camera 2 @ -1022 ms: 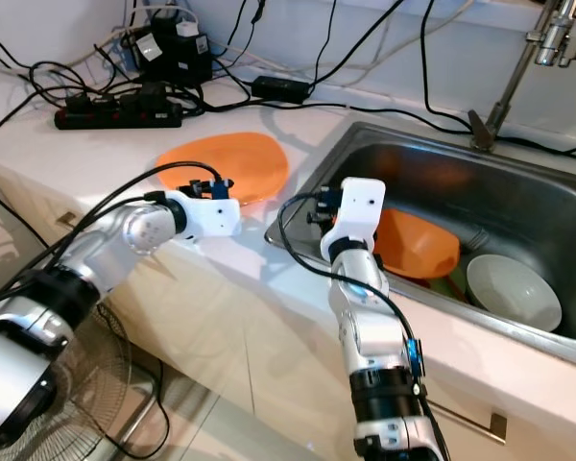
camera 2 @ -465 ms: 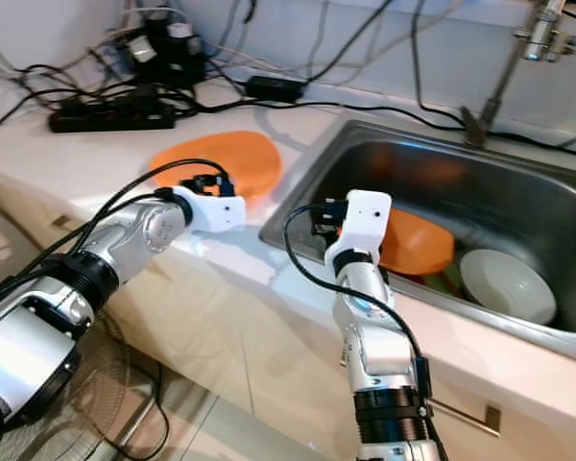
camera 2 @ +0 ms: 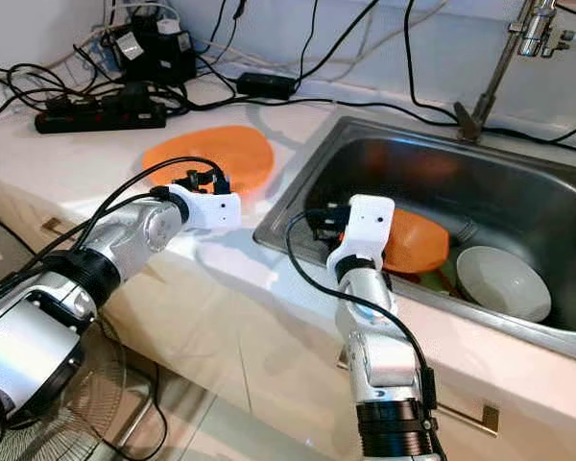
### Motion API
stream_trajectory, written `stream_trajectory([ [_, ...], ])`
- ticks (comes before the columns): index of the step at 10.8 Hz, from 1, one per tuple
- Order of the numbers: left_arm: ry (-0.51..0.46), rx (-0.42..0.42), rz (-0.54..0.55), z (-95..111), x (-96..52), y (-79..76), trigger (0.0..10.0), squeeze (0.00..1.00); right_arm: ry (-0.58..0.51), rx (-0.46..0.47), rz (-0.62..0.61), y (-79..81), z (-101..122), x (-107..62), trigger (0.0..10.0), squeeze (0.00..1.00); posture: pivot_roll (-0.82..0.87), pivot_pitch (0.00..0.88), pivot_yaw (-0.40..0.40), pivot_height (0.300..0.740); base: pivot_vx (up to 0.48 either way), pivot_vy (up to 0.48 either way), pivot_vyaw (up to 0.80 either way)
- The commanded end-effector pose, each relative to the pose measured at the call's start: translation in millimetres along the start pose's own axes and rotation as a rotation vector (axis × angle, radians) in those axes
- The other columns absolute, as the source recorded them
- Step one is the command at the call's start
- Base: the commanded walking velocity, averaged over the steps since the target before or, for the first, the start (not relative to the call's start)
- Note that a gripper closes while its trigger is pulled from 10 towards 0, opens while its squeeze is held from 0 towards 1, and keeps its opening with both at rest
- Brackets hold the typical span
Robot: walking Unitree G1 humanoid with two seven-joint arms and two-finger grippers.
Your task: Kitchen organization
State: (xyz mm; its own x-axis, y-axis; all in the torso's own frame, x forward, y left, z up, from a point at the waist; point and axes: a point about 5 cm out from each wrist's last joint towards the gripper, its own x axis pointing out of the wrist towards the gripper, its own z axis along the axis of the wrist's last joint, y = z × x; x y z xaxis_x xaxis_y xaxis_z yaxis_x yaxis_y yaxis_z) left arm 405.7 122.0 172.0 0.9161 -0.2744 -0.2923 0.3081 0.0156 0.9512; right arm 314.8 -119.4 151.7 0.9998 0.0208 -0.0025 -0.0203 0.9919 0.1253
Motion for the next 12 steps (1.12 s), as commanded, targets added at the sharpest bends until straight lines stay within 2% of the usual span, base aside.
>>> stream_trajectory([
  [1,0.054,0.004,-0.107,-11.1,-2.2,-32.5,0.0,0.00,-0.002,0.005,0.001,1.4,2.7,-1.3,10.0,0.00,0.11,0.124,0.027,0.740,0.000,0.000,0.00],
  [8,0.059,0.019,-0.089,-16.1,-3.2,-28.0,0.0,0.00,-0.002,0.014,-0.008,0.7,4.3,3.1,10.0,0.00,0.12,0.098,0.025,0.740,0.000,0.000,0.00],
  [10,0.051,0.037,-0.046,-17.5,-3.6,-20.1,0.0,0.00,-0.005,0.018,-0.005,2.7,5.0,5.3,10.0,0.00,0.13,0.088,0.025,0.740,0.000,0.000,0.00],
  [12,-0.028,0.054,0.108,-7.6,-4.4,5.3,0.0,0.00,-0.022,0.020,-0.003,2.8,9.3,8.5,10.0,0.00,0.13,0.077,0.026,0.740,0.000,0.000,0.00],
])
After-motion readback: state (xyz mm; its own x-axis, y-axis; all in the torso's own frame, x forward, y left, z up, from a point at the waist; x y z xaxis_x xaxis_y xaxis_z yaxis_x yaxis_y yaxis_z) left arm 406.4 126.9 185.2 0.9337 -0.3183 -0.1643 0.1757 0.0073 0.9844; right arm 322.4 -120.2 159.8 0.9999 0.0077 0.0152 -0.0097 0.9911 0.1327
